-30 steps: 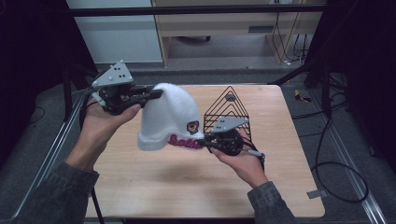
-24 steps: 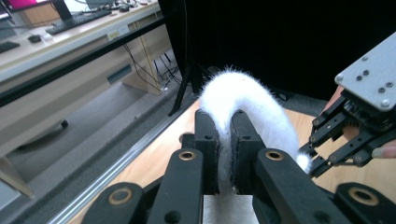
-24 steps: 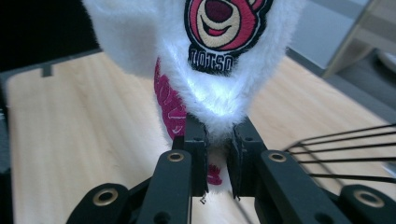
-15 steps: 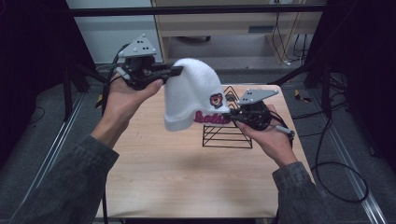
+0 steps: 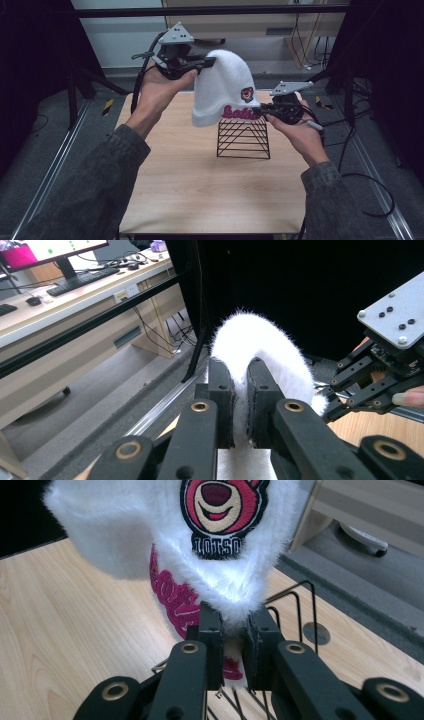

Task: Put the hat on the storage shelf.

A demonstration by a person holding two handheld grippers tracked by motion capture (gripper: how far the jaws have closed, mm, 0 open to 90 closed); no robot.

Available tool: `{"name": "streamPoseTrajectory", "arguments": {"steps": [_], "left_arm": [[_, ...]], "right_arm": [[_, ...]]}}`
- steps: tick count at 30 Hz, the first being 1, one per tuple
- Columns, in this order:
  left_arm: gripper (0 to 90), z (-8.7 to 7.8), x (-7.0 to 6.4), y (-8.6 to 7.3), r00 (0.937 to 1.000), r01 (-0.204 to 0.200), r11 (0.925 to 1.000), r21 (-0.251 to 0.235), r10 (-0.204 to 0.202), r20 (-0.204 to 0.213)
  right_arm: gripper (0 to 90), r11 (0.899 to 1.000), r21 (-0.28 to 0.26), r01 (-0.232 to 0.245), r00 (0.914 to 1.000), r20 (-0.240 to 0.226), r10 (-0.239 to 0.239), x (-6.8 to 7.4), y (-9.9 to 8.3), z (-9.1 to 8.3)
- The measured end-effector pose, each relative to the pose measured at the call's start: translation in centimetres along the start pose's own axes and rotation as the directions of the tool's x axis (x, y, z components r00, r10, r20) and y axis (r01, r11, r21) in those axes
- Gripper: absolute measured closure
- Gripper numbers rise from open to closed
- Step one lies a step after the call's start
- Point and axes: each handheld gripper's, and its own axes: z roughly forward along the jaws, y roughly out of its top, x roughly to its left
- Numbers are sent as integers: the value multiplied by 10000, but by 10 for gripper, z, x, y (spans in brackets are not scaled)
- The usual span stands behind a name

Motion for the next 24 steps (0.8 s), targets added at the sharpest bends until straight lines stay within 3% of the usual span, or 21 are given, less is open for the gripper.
{"name": "streamPoseTrajectory", "arguments": {"steps": [11,24], "left_arm": [[837,23,-8,-2,9999,-73,9996,278,70,130],[836,49,-15,-21,9995,18,9972,751,-42,323]], "right_arm": [[803,9995,241,-221,9995,217,216,-14,-15,3],[802,9969,674,-399,9989,271,382,-19,-42,9]]}}
